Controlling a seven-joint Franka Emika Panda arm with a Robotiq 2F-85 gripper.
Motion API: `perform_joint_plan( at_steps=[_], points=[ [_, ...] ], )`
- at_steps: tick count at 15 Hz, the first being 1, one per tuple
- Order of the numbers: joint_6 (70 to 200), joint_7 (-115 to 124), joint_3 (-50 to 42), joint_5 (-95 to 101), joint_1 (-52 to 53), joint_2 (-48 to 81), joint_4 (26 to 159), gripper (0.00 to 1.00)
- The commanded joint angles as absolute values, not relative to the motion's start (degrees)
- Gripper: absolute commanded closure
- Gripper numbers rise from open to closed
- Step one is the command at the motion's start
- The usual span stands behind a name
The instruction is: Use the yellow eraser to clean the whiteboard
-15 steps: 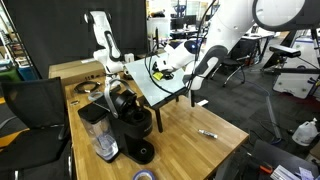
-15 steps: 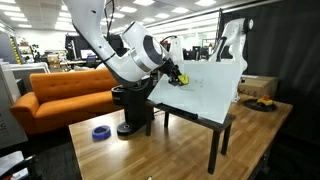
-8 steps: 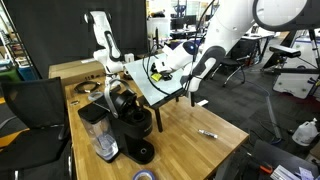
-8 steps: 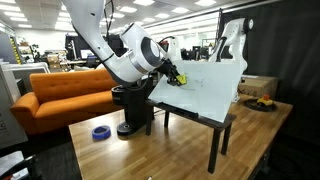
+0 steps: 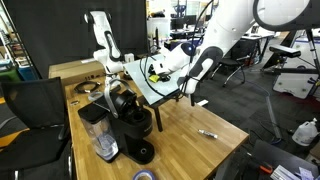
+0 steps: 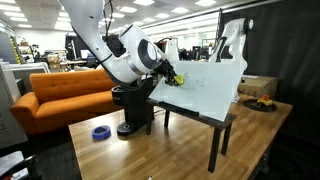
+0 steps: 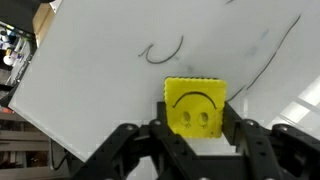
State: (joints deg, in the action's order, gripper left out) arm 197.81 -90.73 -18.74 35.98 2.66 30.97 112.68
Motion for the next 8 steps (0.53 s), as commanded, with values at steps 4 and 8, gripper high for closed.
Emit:
perform_joint_plan(
  at_steps=[4, 8],
  points=[
    [197.83, -96.8, -21.3, 26.89, 7.2, 29.21, 117.09, 0.71],
    [197.87, -98.87, -27.11, 18.45, 14.46, 27.86, 120.8, 0.71]
  ],
)
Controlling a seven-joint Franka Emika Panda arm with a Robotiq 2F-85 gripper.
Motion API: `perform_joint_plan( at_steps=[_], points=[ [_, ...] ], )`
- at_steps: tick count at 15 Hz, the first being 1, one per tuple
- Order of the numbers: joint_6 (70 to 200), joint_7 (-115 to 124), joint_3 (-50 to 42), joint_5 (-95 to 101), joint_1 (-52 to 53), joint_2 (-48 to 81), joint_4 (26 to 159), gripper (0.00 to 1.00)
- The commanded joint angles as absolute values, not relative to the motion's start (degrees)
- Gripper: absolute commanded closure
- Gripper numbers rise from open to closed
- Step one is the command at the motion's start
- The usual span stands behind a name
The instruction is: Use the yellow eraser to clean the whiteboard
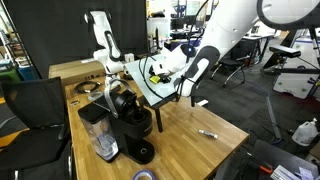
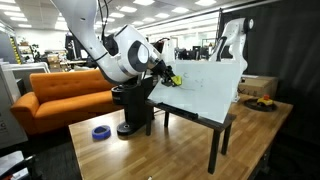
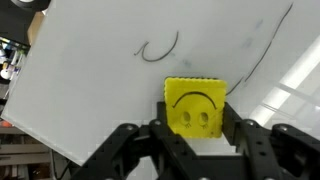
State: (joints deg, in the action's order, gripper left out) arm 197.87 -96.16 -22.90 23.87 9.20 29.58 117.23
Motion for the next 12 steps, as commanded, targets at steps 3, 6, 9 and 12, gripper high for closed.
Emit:
perform_joint_plan(
  at_steps=[3, 6, 9, 12],
  points=[
    [197.87, -100.22, -31.2, 13.76, 20.12, 26.92, 123.98, 0.71],
    [197.87, -101.02, -35.07, 10.0, 25.68, 26.09, 126.97, 0.71],
    [197.87, -101.26, -38.61, 7.26, 30.95, 25.64, 129.26, 0.71],
    [198.04, -100.04, -39.84, 4.5, 35.23, 28.38, 128.67, 0.71]
  ],
)
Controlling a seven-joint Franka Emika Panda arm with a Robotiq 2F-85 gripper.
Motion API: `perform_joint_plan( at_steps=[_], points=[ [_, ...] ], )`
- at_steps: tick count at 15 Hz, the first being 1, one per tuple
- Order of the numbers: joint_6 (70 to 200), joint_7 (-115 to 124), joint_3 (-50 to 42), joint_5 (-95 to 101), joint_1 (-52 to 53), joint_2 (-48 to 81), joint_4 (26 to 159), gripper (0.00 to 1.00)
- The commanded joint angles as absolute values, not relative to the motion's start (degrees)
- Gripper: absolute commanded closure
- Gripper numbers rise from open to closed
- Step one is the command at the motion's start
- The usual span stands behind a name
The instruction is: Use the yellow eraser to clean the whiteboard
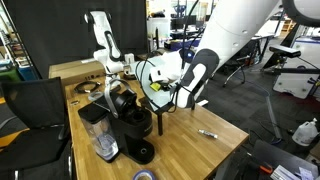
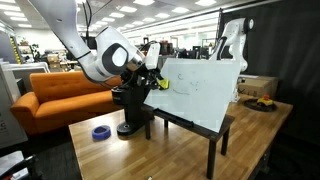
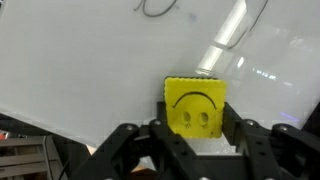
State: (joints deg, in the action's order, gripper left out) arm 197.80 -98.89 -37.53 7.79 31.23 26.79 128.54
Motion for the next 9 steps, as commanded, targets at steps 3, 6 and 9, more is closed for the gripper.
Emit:
perform_joint_plan(
  at_steps=[3, 6, 9],
  points=[
    [197.94, -99.14, -40.65, 1.51, 38.16, 30.61, 127.18, 0.71],
    [197.9, -98.45, -41.79, -1.26, 40.38, 32.4, 125.78, 0.71],
    [197.91, -97.05, -42.67, -3.96, 41.76, 34.51, 123.4, 0.71]
  ],
)
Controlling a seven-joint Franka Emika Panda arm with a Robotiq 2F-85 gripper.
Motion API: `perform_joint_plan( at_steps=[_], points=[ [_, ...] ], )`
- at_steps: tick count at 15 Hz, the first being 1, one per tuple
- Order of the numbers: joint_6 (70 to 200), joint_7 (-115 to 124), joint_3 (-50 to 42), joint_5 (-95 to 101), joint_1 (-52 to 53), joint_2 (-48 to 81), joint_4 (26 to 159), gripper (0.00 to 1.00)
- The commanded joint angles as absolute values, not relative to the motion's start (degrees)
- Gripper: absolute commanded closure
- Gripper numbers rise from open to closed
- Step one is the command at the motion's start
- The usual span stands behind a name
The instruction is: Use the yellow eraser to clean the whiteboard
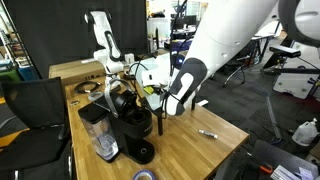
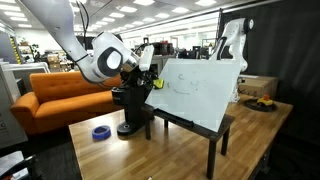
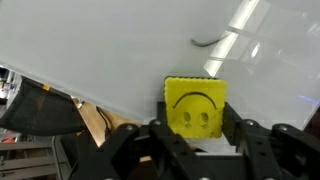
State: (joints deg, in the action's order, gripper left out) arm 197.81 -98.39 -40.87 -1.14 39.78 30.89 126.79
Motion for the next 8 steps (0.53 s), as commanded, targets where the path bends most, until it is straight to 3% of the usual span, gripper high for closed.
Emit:
perform_joint_plan(
  at_steps=[1, 8],
  points=[
    [197.92, -96.72, -43.58, -4.85, 42.56, 34.86, 123.2, 0.71],
    [197.93, -94.03, -50.9, -9.87, 48.03, 39.27, 121.86, 0.71]
  ],
)
